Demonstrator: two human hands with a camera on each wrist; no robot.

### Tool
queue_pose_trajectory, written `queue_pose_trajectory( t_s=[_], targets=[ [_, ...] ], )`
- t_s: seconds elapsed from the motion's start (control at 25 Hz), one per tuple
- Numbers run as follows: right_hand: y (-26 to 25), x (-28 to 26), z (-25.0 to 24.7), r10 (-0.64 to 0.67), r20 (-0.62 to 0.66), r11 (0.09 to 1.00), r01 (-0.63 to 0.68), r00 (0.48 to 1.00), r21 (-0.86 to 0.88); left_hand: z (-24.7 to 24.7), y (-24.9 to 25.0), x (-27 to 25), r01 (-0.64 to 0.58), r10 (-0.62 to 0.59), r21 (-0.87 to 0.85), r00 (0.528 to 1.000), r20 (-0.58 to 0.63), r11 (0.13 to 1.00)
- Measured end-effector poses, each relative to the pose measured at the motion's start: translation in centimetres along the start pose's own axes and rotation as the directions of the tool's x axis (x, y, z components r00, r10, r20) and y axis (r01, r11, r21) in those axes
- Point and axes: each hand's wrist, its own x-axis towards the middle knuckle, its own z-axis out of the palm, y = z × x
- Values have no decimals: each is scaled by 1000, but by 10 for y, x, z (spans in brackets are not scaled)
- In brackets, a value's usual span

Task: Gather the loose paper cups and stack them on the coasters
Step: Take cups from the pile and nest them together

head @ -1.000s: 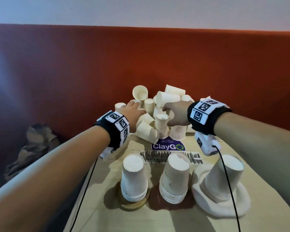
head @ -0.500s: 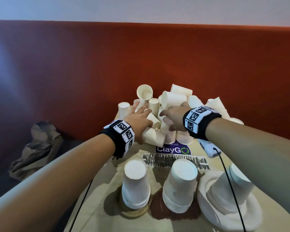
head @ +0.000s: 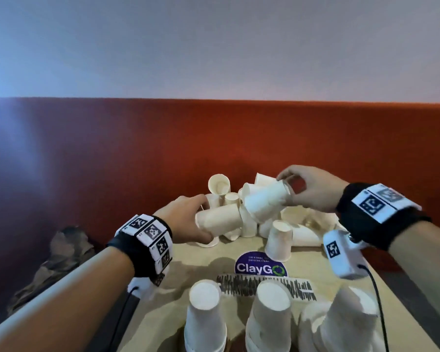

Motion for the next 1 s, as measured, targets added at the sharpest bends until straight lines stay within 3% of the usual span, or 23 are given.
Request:
queue_pose_trajectory(
  t_s=[0.12,0.44,0.6,0.76,1.0],
  targets=[
    [1,-17,-21,-24,-65,973,39,998,228,-16,7,-3,-52,35,-168,994,-108,984],
    [-30,-36,-27,-112,-105,970,131,988,203,-32,43,-12,-218,155,-327,966,-206,920],
    [-30,-44,-30,-82,-173,971,118,981,209,-44,63,-13,-197,159,-548,980,-118,813],
    [-32,-50,-32,-52,-217,973,99,975,209,-49,92,-10,-230,218,-300,973,-73,926],
    [-32,-55,-29,-15,-228,975,65,973,213,-39,125,-6,-264,263,-320,964,-48,910]
  ],
)
